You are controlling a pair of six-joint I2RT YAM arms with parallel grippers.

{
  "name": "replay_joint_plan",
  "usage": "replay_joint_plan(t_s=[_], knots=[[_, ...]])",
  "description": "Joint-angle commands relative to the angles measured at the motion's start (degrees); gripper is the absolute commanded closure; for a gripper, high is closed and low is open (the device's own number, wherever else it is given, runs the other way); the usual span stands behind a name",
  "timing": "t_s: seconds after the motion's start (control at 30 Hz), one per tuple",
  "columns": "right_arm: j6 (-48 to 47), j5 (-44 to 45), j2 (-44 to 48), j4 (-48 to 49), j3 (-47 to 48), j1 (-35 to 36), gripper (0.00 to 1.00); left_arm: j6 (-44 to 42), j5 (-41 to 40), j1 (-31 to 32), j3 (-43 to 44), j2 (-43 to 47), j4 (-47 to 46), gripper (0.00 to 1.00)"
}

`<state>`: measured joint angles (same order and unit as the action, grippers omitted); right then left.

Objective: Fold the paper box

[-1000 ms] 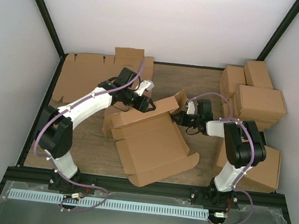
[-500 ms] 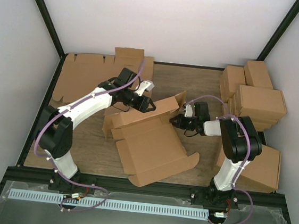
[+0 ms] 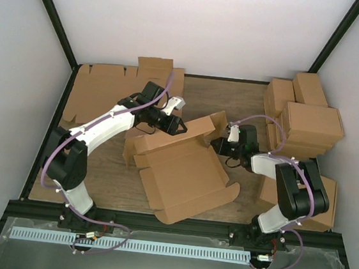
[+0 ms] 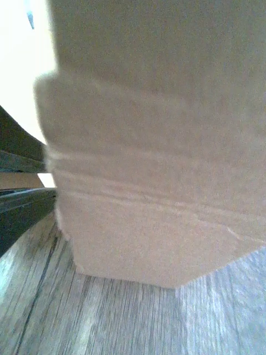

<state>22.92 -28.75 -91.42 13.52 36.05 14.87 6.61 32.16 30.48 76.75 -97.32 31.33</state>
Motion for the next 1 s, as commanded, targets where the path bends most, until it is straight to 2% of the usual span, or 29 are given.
replay_joint_plan(t_s=[0.0, 0.17, 0.23, 0.3, 0.4, 0.57, 0.73, 0.83, 0.97], knots=[[-2.26, 6.37, 6.15, 1.80, -2.84, 0.24, 0.90, -0.94, -1.93, 0.19, -0.55, -1.56, 0.94, 0.49], [-2.02, 13.31, 15.54, 4.15, -7.07, 0.07, 0.88, -0.99, -1.78, 0.18, -0.46, -1.66, 0.75, 0.49], [-1.79, 16.82, 19.47, 5.52, -8.70, 0.13, 0.81, -0.92, -2.01, 0.19, -0.46, -1.71, 0.66, 0.49], [-1.97, 20.22, 21.68, 4.95, -8.69, 0.13, 0.67, -0.78, -2.30, 0.17, -0.38, -1.82, 0.72, 0.49], [-3.73, 20.97, 19.35, 1.16, -4.90, -0.03, 0.57, 0.26, -1.82, 0.03, -0.35, -1.91, 0.09, 0.49], [-5.43, 21.00, 13.07, -3.14, 2.78, -0.14, 0.54, 1.17, -1.66, -0.08, 0.26, -2.04, -0.30, 0.49], [-3.97, 23.14, 10.35, -2.48, 4.63, -1.20, 0.37, 1.81, -2.22, -0.56, 0.77, -2.04, -0.11, 0.49], [-2.82, 22.03, 9.26, -2.00, 5.11, -3.19, 0.36, 1.98, -2.29, -0.85, 0.77, -2.31, -0.14, 0.49], [-3.37, 18.32, 7.70, -0.39, 5.42, -4.50, 0.40, 2.07, -1.79, -1.17, 0.94, -2.48, -0.35, 0.49]])
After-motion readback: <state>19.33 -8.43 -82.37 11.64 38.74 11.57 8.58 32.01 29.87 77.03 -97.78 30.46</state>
